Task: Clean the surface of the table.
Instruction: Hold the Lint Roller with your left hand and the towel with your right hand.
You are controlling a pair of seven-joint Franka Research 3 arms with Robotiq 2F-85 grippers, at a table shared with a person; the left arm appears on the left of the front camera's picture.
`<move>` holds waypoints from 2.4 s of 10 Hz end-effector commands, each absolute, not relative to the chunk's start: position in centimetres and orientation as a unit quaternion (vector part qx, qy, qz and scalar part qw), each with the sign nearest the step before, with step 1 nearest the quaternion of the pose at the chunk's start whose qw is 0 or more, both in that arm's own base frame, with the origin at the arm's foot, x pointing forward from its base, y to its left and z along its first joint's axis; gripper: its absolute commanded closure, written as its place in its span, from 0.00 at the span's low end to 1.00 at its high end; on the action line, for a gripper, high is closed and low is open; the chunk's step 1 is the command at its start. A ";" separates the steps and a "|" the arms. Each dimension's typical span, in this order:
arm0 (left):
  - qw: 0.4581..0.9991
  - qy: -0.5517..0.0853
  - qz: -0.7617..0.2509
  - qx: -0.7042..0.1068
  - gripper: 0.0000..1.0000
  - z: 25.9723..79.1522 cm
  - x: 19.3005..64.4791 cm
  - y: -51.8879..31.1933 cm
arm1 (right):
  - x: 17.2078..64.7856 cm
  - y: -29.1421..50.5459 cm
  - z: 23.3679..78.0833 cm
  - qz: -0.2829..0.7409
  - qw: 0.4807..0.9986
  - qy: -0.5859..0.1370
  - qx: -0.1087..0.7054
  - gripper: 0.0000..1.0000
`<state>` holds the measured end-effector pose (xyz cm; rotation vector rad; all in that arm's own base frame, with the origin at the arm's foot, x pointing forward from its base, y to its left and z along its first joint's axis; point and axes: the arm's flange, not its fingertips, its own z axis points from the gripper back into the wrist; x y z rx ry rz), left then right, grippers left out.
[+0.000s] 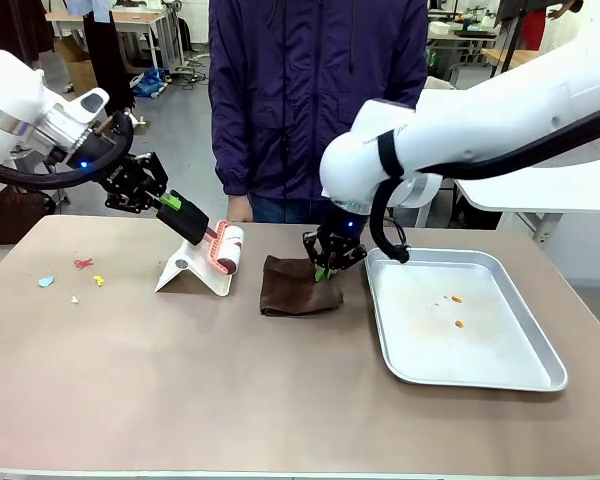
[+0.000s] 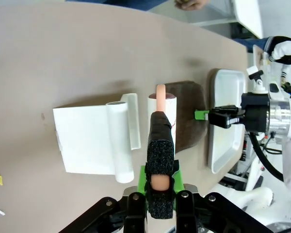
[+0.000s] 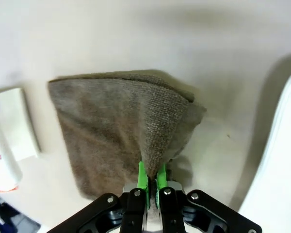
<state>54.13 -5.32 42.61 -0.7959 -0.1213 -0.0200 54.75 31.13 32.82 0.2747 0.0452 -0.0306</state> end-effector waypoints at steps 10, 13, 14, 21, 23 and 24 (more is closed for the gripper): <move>0.735 -0.082 -0.006 -0.673 1.00 46.8 40.7 12.4 | 40.3 18.5 40.7 0.019 0.792 -0.006 0.610 1.00; 0.690 -0.029 -0.048 -0.722 1.00 45.5 36.0 17.8 | 34.5 11.9 39.4 -0.040 0.714 -0.052 0.697 1.00; 0.683 -0.024 -0.063 -0.728 1.00 45.2 34.9 19.2 | 33.0 9.1 39.1 -0.076 0.704 -0.069 0.703 1.00; 0.681 -0.108 0.060 -0.721 1.00 39.1 30.3 22.8 | 24.5 -5.5 40.7 -0.107 0.724 -0.034 0.681 1.00; 0.664 -0.143 0.131 -0.723 1.00 37.7 28.7 26.6 | 22.6 -7.6 41.4 -0.136 0.725 -0.053 0.673 1.00; 0.653 -0.167 0.162 -0.721 1.00 37.2 27.8 28.1 | 22.3 -8.2 41.1 -0.151 0.725 -0.062 0.669 1.00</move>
